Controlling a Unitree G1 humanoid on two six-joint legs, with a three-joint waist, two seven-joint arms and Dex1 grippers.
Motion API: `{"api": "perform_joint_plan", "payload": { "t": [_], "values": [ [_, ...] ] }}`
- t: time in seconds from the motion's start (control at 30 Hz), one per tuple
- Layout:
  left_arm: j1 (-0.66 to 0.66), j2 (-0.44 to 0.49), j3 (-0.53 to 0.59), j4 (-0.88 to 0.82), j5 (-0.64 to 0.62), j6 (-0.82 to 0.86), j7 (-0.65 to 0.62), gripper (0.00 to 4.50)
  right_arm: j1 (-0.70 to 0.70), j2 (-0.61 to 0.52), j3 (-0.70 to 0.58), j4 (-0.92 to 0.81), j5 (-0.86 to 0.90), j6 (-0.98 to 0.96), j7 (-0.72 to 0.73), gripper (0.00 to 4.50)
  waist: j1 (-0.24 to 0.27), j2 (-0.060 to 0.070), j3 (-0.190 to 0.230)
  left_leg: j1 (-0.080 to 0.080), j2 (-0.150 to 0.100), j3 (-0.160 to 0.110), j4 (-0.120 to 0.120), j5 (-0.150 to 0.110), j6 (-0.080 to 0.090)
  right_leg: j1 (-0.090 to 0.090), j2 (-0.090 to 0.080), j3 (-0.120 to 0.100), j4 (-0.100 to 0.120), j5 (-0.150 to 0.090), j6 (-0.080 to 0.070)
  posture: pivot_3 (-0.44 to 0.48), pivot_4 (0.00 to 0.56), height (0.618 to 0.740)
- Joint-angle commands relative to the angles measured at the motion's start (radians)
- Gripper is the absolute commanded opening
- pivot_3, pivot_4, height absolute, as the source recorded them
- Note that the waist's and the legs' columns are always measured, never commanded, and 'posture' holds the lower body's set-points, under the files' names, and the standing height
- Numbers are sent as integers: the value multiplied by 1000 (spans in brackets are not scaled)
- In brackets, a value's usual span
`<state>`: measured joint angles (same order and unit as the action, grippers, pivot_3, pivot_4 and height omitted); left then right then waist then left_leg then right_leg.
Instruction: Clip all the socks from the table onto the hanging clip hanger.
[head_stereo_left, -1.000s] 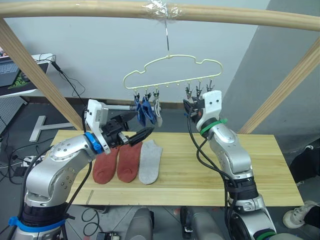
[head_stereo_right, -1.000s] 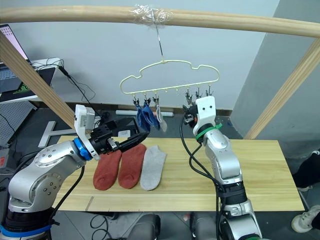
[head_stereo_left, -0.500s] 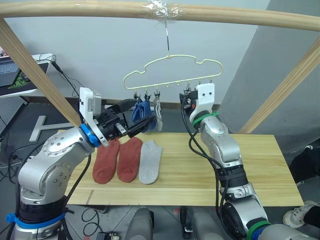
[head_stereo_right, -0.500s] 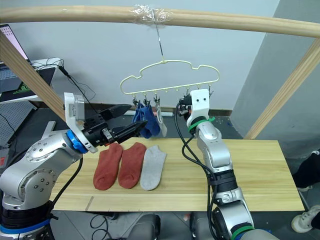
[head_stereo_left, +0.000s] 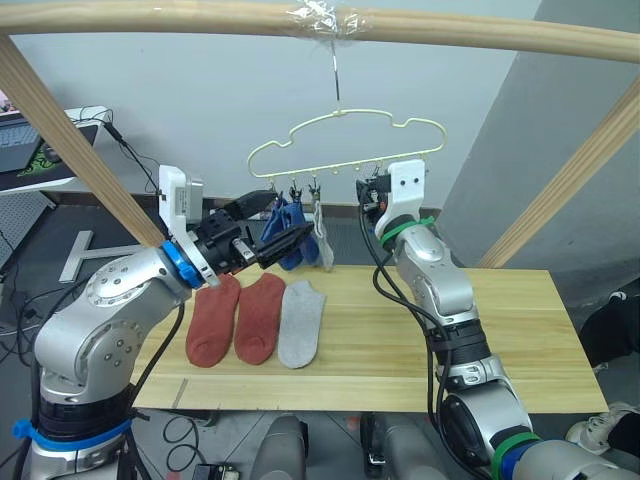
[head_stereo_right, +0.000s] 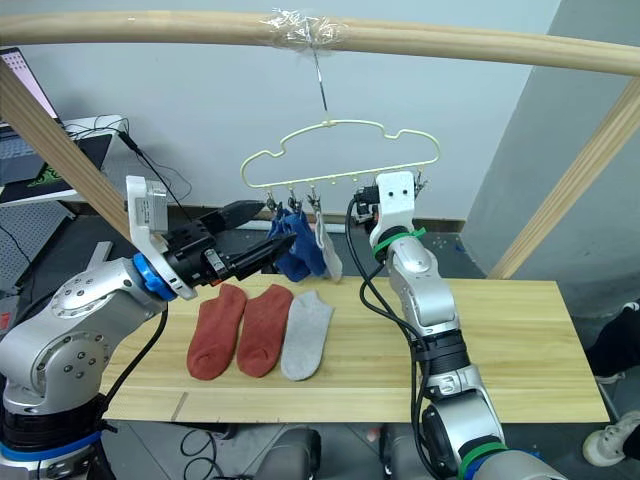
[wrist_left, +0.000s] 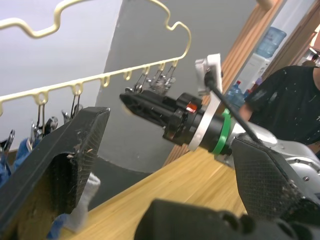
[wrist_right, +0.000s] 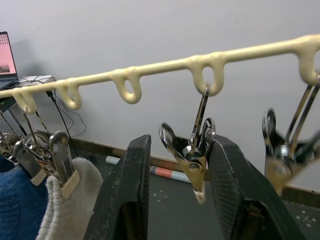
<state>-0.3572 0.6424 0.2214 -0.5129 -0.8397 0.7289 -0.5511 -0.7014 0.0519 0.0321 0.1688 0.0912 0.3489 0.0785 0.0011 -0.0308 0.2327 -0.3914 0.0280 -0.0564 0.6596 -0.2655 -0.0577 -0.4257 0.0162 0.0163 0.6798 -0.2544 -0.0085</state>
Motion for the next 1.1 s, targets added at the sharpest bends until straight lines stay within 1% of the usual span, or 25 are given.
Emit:
{"api": "perform_joint_plan", "payload": {
  "t": [0.03,0.33,0.73,0.8,0.87,0.97,1.0,1.07,1.1],
  "values": [
    [-24,5,5,-45,-19,-2,7,4500,-36,6,-3,-16,-1,-33,-4,1683,0,0,0,0,0,0,0,0,0,0,0,0,0,0,0,116,181,740],
    [-50,0,-1,-41,-25,1,19,4500,-55,5,-4,0,-8,-55,-12,1683,0,0,0,0,0,0,0,0,0,0,0,0,0,0,-1,116,189,740],
    [-49,4,2,-46,-36,3,26,4500,-53,2,-1,6,-3,-62,-11,1683,0,0,0,0,0,0,0,0,0,0,0,0,0,0,-1,119,193,740],
    [-52,3,0,-49,-38,5,31,4500,-54,-2,-1,8,-3,-69,-6,1307,0,0,0,0,0,0,0,0,0,0,0,0,0,0,-1,120,197,740],
    [-56,2,-3,-52,-40,6,35,4500,-56,-6,-5,13,0,-73,-3,759,0,0,0,0,0,0,0,0,0,0,0,0,0,0,-1,120,197,740],
    [-46,5,-11,-56,-30,-3,29,4500,-59,-17,-10,26,2,-82,4,132,0,0,0,0,0,0,0,0,0,0,0,0,0,0,-1,120,197,740],
    [-41,7,-14,-57,-24,-7,23,4500,-60,-19,-12,29,2,-85,6,29,0,0,0,0,0,0,0,0,0,0,0,0,0,0,-1,120,197,740],
    [-36,10,-17,-59,-19,-11,18,4500,-60,-21,-13,32,3,-87,9,29,0,0,0,0,0,0,0,0,0,0,0,0,0,0,-1,120,197,740],
    [-32,10,-19,-62,-16,-12,17,4500,-60,-24,-14,31,4,-86,11,29,0,0,0,0,0,0,0,0,0,0,0,0,0,0,-1,113,207,740]
  ]
}}
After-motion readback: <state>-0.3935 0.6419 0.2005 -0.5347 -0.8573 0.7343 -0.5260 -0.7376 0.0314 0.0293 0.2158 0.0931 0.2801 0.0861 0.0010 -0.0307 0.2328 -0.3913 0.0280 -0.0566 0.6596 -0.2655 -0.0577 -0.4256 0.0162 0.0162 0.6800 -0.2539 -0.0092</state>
